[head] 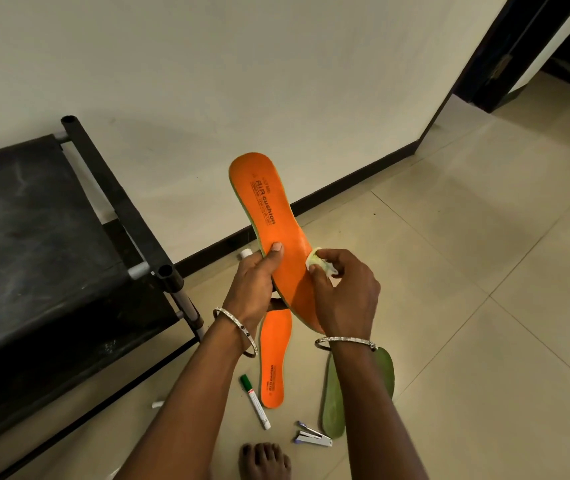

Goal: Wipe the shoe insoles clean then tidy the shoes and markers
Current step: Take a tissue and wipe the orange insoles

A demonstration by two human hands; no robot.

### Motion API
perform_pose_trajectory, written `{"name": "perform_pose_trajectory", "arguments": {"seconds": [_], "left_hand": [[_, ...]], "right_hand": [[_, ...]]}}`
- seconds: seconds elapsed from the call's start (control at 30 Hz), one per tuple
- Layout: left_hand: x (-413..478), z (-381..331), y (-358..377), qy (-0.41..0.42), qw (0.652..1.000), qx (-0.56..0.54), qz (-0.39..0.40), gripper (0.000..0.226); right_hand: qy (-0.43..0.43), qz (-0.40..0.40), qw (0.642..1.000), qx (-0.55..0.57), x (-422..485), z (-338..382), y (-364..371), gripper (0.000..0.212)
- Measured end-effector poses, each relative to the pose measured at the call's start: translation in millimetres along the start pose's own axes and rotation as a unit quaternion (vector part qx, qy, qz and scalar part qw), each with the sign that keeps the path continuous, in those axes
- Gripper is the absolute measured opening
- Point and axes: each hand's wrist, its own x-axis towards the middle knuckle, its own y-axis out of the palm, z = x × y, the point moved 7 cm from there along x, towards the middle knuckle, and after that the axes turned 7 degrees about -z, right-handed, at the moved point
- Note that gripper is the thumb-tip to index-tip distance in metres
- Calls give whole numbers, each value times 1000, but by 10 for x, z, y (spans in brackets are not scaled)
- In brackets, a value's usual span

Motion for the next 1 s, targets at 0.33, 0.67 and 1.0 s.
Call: {"name": "perform_pose_trajectory", "arguments": {"seconds": [0.33,0.67,1.0], "left_hand": [[6,5,1,35,999,25,-3,22],[-25,7,102,58,997,47,24,25],[1,0,35,66,997,40,13,24]], "right_hand": [[-61,-17,997,-33,-64,174,-17,24],[-110,-28,993,17,-94,346,-75,33],[-99,-35,994,-5,-82,277,-67,30]]}}
